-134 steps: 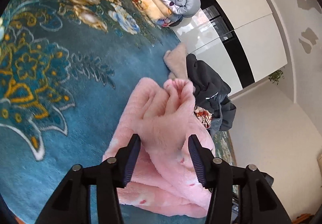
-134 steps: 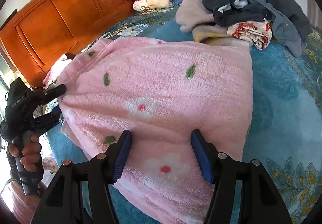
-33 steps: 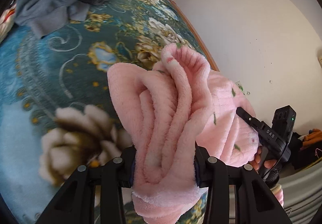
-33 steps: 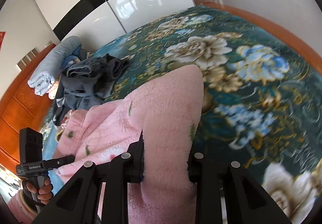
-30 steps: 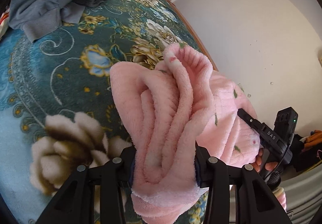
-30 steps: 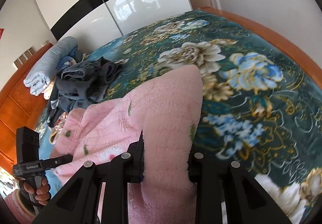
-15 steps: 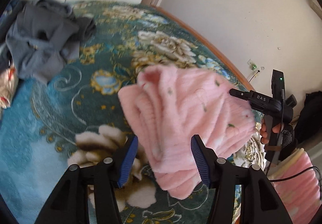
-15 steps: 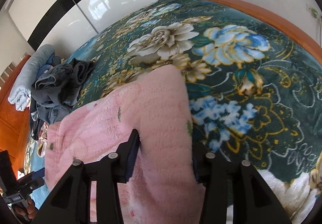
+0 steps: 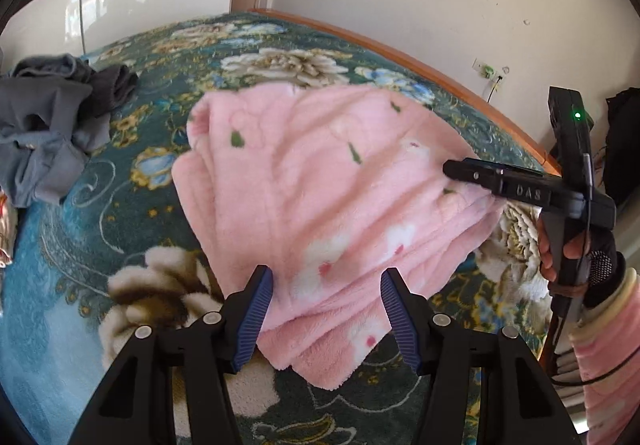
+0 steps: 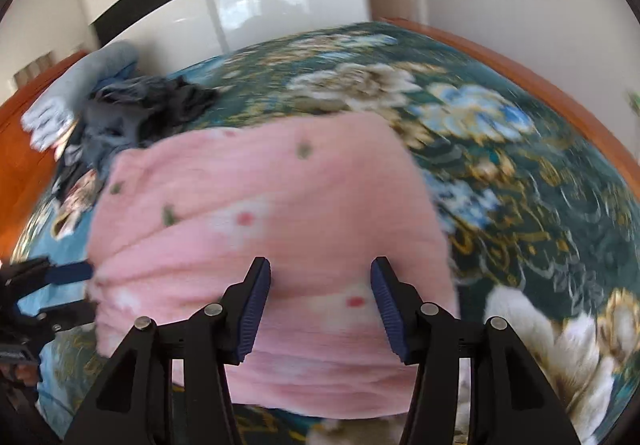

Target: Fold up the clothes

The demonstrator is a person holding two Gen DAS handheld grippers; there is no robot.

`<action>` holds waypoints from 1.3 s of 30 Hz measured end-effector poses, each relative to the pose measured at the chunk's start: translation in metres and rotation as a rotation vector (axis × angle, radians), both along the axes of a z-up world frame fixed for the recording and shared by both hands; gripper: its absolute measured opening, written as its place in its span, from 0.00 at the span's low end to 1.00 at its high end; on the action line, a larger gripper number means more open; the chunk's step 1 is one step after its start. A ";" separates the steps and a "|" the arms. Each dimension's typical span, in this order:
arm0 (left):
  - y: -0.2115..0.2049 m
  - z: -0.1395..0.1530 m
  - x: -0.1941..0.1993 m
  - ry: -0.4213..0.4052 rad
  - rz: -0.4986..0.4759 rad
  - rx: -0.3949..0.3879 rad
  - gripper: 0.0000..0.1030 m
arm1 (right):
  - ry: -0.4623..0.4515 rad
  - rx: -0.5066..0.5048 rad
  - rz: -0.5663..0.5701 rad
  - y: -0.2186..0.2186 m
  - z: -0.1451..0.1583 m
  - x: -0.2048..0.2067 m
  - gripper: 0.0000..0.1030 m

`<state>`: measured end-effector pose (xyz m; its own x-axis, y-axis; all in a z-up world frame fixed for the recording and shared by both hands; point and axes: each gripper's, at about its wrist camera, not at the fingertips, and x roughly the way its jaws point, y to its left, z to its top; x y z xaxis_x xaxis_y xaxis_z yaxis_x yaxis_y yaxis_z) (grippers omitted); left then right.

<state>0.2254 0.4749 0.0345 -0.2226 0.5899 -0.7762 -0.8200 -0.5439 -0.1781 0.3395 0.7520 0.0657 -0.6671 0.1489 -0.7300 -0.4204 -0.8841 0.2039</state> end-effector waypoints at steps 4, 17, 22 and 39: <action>-0.005 0.004 0.007 0.021 0.012 0.018 0.59 | 0.049 -0.061 -0.067 0.006 0.001 0.008 0.52; -0.036 -0.051 0.047 0.060 0.144 -0.029 0.66 | 0.028 0.013 -0.114 -0.093 -0.025 0.069 0.55; -0.030 -0.066 0.043 0.075 0.213 -0.060 0.80 | -0.012 0.104 -0.149 -0.113 -0.050 0.061 0.62; -0.026 -0.080 0.038 0.127 0.295 -0.069 1.00 | -0.070 0.222 -0.150 -0.131 -0.060 0.042 0.80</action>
<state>0.2630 0.4492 -0.0458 -0.4736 0.4329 -0.7670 -0.6388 -0.7684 -0.0393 0.3815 0.6209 0.0054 -0.5749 0.4037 -0.7118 -0.5564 -0.8306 -0.0217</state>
